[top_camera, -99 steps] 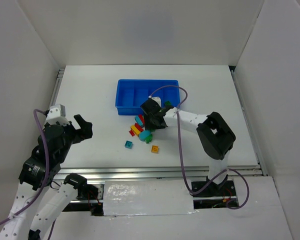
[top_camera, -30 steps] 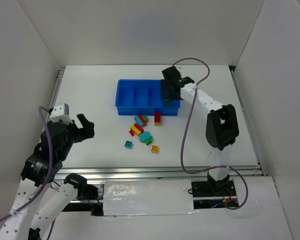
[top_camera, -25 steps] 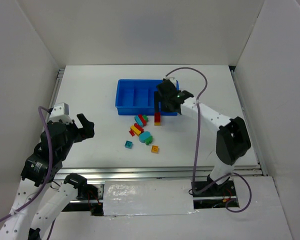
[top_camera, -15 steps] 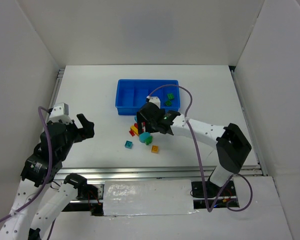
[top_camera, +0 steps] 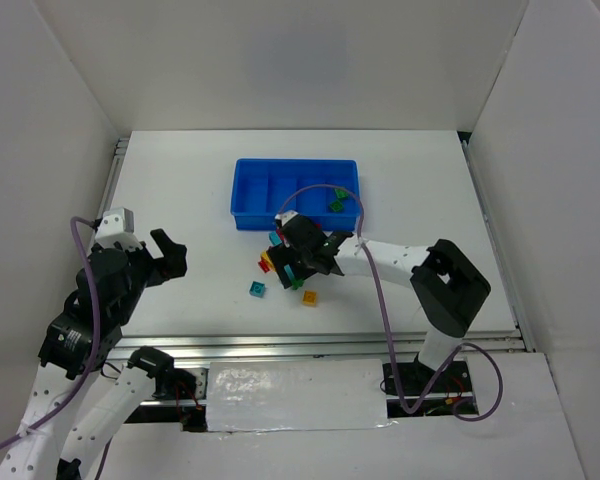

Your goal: Sort the legos into containers by color

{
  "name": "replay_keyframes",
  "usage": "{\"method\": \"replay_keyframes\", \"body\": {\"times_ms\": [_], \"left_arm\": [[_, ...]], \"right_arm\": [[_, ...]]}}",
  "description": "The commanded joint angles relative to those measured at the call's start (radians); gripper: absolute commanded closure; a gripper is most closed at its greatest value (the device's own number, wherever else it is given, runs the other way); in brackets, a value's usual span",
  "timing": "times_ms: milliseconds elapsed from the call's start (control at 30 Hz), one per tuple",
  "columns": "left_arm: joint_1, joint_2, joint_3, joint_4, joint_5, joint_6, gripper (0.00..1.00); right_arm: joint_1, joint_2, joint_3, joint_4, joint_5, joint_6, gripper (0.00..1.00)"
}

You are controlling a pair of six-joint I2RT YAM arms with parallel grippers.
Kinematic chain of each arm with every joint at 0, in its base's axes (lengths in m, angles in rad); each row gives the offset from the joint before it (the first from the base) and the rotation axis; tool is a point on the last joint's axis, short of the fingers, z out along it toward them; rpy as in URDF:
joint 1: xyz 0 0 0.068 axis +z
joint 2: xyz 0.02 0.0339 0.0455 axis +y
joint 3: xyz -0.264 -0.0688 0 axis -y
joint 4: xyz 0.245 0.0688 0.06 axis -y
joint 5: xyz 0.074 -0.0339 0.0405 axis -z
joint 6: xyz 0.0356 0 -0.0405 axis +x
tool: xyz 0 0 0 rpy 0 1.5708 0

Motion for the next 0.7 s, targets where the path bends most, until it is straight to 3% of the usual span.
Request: {"method": "replay_keyframes", "body": {"times_ms": [0, 367, 533, 667], "left_arm": [[-0.004, -0.009, -0.005, 0.039, 0.010, 0.014, 0.00], [-0.004, -0.003, -0.006, 0.041, 0.012, 0.014, 0.01], [-0.004, -0.003, -0.006, 0.041, 0.015, 0.015, 0.01], [-0.004, 0.000, -0.005, 0.041, 0.013, 0.017, 0.00]], "right_arm": [[-0.016, 0.016, -0.001, 0.082, -0.085, -0.112, 0.08], [-0.019, 0.112, 0.021, 0.082, -0.082, -0.152, 0.20], [-0.017, 0.114, 0.010, 0.081, -0.044, -0.132, 0.40], [-0.016, 0.086, -0.004, 0.095, -0.030, -0.124, 0.48]]}}
